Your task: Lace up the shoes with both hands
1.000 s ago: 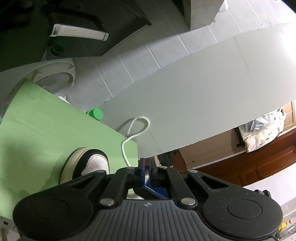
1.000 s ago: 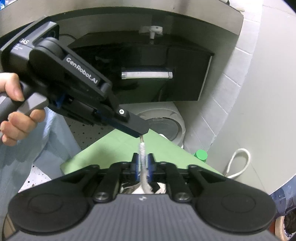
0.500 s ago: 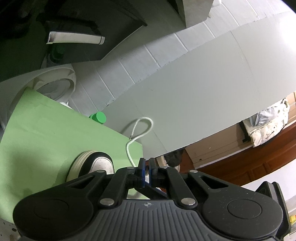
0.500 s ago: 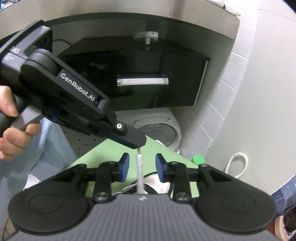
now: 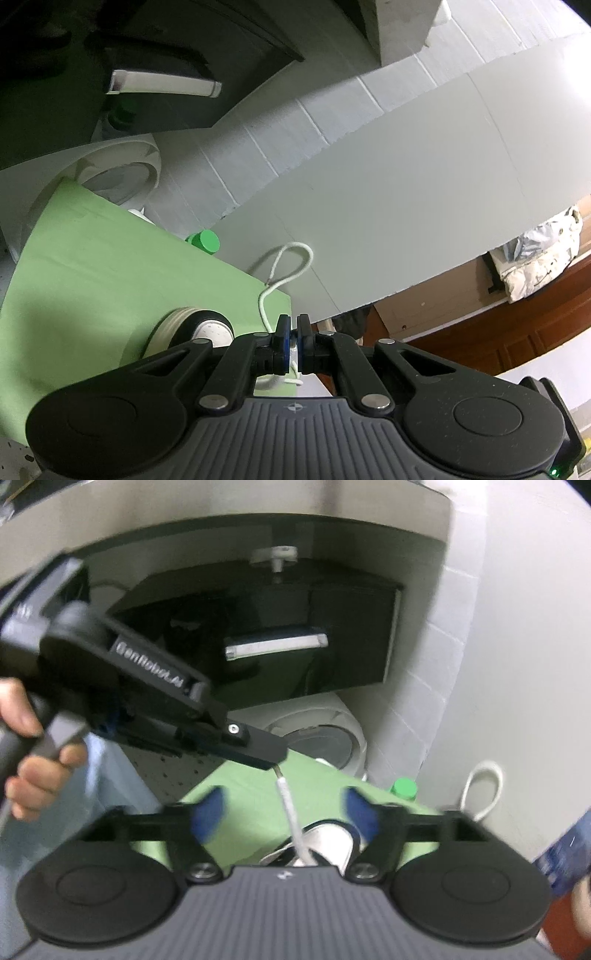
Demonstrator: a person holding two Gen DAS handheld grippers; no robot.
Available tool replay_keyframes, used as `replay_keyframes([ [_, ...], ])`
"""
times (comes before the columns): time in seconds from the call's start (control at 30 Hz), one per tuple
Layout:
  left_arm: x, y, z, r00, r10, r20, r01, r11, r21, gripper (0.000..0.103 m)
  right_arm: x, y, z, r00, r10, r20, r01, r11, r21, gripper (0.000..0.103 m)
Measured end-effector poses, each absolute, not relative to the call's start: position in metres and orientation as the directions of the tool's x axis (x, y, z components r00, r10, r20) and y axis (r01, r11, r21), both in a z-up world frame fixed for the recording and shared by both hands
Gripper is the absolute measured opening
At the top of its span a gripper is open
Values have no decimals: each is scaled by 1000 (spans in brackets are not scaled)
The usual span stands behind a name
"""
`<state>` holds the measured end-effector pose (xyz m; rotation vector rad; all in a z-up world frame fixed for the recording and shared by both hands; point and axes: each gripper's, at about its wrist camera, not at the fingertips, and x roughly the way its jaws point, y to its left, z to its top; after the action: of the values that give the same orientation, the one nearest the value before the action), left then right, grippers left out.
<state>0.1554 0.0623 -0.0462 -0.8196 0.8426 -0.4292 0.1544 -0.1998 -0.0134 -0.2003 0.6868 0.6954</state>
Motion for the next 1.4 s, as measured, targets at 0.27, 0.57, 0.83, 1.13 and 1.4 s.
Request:
replay_keyframes([
  [0.27,156,66,-45,621,-620,-479,17,622,-783,3,167,-214,-16,507,384,-772,-562,826,41,103],
  [0.57,155,65,-45,620,-623,-477,22,622,-783,3,163,-236,-17,509,480,-715,-584,803,123,103],
  [0.83,155,64,-45,621,-621,-478,23,624,-781,3,165,-225,-23,465,472,-749,-591,796,135,103],
  [1.13,154,61,-44,617,-619,-487,36,639,-768,3,149,-210,-8,533,544,-648,-665,743,77,81],
  [1.4,153,59,-44,617,-614,-492,42,650,-759,3,150,-183,-15,558,507,-657,-695,718,-36,29],
])
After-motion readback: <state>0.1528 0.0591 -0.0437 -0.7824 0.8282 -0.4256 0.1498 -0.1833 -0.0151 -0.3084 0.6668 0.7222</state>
